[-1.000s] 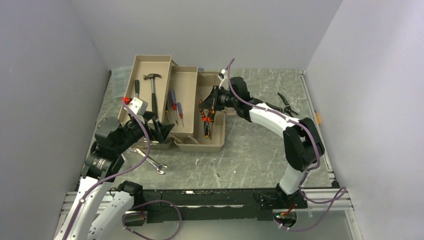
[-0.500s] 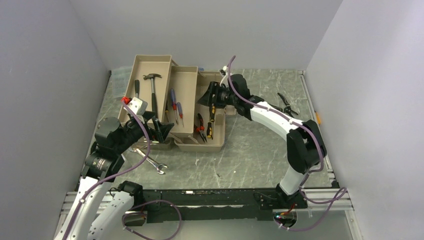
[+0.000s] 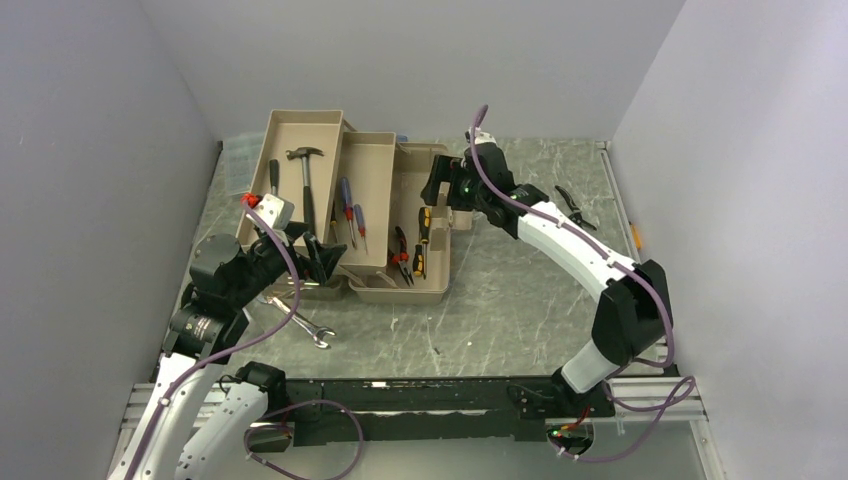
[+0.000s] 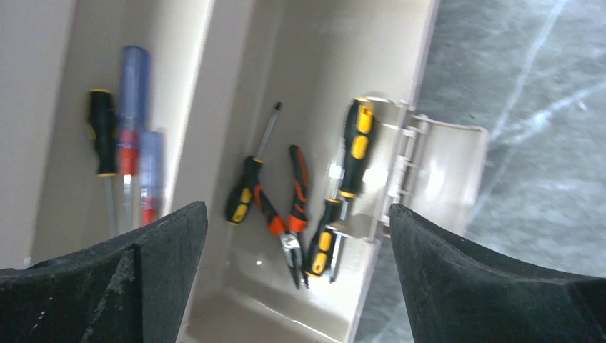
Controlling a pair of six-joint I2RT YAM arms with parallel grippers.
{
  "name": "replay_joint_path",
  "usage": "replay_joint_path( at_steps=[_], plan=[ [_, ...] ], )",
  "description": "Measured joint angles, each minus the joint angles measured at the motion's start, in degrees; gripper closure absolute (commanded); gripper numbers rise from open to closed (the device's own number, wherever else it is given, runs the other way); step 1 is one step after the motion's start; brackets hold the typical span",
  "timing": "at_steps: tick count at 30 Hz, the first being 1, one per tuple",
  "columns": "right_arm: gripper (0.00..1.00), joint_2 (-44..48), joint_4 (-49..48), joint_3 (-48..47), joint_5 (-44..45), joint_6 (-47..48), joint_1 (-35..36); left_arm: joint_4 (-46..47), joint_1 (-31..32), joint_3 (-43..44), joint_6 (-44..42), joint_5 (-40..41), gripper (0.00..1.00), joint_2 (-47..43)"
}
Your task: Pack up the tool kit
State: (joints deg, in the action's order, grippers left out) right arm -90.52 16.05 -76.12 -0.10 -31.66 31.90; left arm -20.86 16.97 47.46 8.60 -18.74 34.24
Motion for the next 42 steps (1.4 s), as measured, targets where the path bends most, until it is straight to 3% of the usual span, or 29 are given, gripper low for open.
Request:
replay_joint_path(
  at_steps=[5,11,17,26,38,42],
  plan=[
    [0.11,-1.36,6.10,-1.27,6.21,0.28,-0.15,0.00,0.00,0.00,0.00,0.26,0.01,0.04],
    [0.09,-4.11,10.80,-2.82,8.85,0.13,-0.20,0.00,0.00,0.00,-0.02,0.66,0.01,0.04],
    [0.16,-2.29,11.89,4.00,9.01,-2.95,0.09,0.00,0.00,0.00,-0.02,0.66,0.01,0.04],
    [0.52,-0.22,10.91,13.22,7.28,-7.50,2.99,0.00,0.00,0.00,0.00,0.66,0.01,0.02],
    [0.75,-5.14,9.38,10.12,4.70,-8.11,3.58,-0.20,-0.02,0.00,0.00,1.86,0.01,-0.42],
    [0.95,-8.13,9.35,8.48,4.74,-7.72,4.22,-0.48,-0.02,0.00,0.02,2.58,0.01,-0.74]
  ],
)
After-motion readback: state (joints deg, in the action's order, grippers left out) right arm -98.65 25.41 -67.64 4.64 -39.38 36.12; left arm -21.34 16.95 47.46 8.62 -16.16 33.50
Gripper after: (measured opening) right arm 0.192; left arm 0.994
